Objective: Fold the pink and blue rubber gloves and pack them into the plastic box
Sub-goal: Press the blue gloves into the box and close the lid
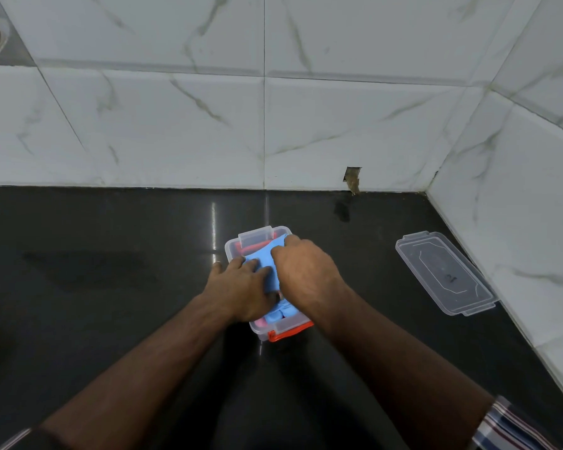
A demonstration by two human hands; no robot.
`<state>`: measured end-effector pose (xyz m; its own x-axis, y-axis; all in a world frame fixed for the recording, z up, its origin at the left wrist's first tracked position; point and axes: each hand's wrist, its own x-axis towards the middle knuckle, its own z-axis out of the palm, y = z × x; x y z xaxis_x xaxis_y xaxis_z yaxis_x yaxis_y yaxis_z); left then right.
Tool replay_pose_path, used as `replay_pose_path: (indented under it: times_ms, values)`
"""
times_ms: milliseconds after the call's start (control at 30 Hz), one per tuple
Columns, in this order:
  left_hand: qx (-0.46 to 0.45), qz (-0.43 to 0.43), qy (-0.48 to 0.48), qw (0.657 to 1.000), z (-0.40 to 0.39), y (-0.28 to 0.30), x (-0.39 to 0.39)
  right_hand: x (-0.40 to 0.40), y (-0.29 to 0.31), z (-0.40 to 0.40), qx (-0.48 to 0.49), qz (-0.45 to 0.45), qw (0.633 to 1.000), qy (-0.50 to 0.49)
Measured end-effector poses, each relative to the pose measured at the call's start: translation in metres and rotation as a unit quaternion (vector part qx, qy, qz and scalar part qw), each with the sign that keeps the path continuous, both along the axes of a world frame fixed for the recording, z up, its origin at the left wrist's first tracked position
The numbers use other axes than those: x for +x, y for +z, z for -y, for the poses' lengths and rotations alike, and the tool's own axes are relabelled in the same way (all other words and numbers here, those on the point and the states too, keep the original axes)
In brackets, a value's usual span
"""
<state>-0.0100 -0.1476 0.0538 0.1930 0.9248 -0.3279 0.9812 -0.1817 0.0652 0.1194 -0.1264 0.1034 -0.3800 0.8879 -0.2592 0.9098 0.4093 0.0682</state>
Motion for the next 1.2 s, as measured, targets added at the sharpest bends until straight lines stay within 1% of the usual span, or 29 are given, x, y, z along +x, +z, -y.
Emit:
replay_pose_path:
  times_ms: [100,133,167,267,300,400,533,700,733,800,867,933,1067,1200]
  values:
    - [0.000,-0.003,-0.008,1.000,0.001,0.000,0.002,-0.015,-0.003,-0.002,-0.106,0.082,0.991,-0.007]
    - [-0.006,0.004,-0.013,1.000,0.001,0.001,0.002,-0.015,-0.006,-0.001,-0.120,0.092,0.988,-0.011]
    - [-0.008,0.017,-0.016,1.000,0.000,0.002,0.001,-0.012,-0.008,0.002,-0.111,0.081,0.991,-0.004]
    - [0.017,0.039,0.002,0.999,-0.003,0.003,-0.008,0.004,-0.013,0.015,-0.016,-0.041,0.999,0.010]
    - [0.018,0.032,0.012,0.999,-0.002,0.002,-0.011,0.008,-0.013,0.018,-0.008,-0.058,0.998,0.011]
    - [-0.005,0.010,0.039,0.999,0.003,0.000,-0.013,0.011,-0.010,0.019,-0.029,-0.065,0.997,0.004]
    - [-0.039,0.019,0.075,0.996,0.004,0.002,-0.009,0.013,-0.011,0.018,-0.056,-0.061,0.997,-0.006]
    - [-0.037,0.007,0.078,0.996,0.005,0.001,-0.002,0.011,-0.020,0.017,-0.070,-0.038,0.997,-0.001]
    - [-0.038,0.015,0.079,0.996,0.004,0.002,-0.003,0.012,-0.021,0.015,-0.073,-0.030,0.997,0.003]
    - [-0.043,0.064,0.078,0.994,0.001,0.007,-0.008,0.016,-0.018,0.011,-0.061,-0.031,0.997,0.022]
    - [-0.033,0.115,0.073,0.990,-0.003,0.012,-0.016,0.025,-0.011,0.007,-0.047,-0.064,0.996,0.041]
    - [-0.006,0.148,0.099,0.984,-0.003,0.012,-0.022,0.032,-0.005,0.007,-0.071,-0.081,0.993,0.051]
    - [0.013,0.228,0.141,0.963,0.003,0.007,-0.020,0.031,-0.008,0.011,-0.113,-0.046,0.990,0.070]
    - [0.012,0.253,0.152,0.955,0.002,0.009,-0.019,0.031,-0.013,0.014,-0.129,-0.035,0.990,0.054]
